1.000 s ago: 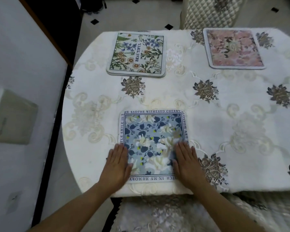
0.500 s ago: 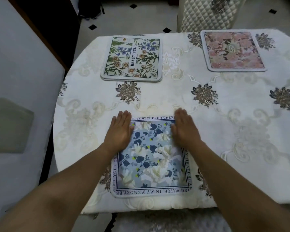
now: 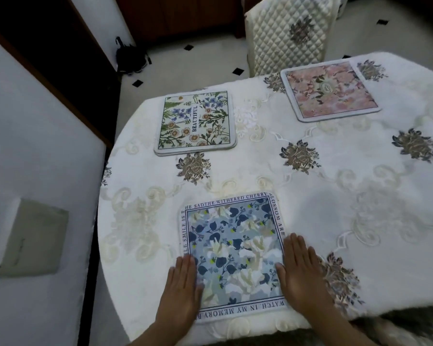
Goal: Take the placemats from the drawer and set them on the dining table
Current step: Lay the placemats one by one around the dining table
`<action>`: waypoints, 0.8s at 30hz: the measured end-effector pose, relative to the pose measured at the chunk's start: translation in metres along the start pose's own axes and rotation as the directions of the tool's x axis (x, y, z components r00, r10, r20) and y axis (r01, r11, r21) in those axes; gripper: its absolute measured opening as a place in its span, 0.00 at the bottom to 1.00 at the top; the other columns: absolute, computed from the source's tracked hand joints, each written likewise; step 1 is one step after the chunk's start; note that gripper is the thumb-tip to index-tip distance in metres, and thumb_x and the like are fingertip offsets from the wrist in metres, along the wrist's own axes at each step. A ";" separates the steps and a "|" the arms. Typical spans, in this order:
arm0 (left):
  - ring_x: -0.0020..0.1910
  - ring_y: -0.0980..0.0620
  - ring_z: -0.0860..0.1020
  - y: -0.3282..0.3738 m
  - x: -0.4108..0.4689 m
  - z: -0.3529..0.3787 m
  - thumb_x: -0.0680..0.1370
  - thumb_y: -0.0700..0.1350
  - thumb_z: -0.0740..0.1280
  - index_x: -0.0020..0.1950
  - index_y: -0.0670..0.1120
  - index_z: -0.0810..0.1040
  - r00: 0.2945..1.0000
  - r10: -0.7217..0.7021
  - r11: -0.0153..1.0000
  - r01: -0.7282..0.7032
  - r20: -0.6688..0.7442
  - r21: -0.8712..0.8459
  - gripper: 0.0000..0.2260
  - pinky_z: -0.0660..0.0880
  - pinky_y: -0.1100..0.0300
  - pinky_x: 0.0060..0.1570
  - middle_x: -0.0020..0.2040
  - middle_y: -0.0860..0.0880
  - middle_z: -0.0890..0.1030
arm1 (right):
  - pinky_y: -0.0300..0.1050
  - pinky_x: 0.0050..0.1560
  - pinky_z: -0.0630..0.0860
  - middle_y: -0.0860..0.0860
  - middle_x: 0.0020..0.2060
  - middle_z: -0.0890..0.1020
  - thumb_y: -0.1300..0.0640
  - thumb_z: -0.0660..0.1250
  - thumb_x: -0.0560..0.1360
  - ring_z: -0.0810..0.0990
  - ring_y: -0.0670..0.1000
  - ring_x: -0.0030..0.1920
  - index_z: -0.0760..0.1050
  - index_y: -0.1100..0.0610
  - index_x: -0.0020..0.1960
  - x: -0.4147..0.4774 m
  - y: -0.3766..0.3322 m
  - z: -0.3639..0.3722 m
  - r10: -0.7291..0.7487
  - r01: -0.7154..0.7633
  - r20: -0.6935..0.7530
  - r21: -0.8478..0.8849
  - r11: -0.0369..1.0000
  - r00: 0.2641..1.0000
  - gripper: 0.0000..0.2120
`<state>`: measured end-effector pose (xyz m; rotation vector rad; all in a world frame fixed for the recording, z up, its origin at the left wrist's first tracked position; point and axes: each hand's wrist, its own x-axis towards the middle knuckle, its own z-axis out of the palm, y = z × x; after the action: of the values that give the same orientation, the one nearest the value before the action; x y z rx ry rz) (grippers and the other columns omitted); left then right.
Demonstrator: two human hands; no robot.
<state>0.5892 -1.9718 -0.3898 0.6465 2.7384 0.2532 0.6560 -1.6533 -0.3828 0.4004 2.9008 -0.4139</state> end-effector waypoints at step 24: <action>0.60 0.33 0.75 -0.135 0.380 -0.195 0.67 0.52 0.78 0.61 0.37 0.72 0.841 -0.541 0.692 0.463 0.027 -0.554 0.31 0.75 0.43 0.56 0.61 0.35 0.76 | 0.66 0.50 0.68 0.65 0.41 0.79 0.62 0.67 0.66 0.78 0.65 0.43 0.78 0.71 0.49 0.038 -0.109 -0.007 0.582 -0.641 -0.270 -0.297 0.708 0.767 0.16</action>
<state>0.1454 -1.9350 -0.3399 -0.2996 2.6357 0.9200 0.5876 -1.7431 -0.3576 1.3219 2.6564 0.2933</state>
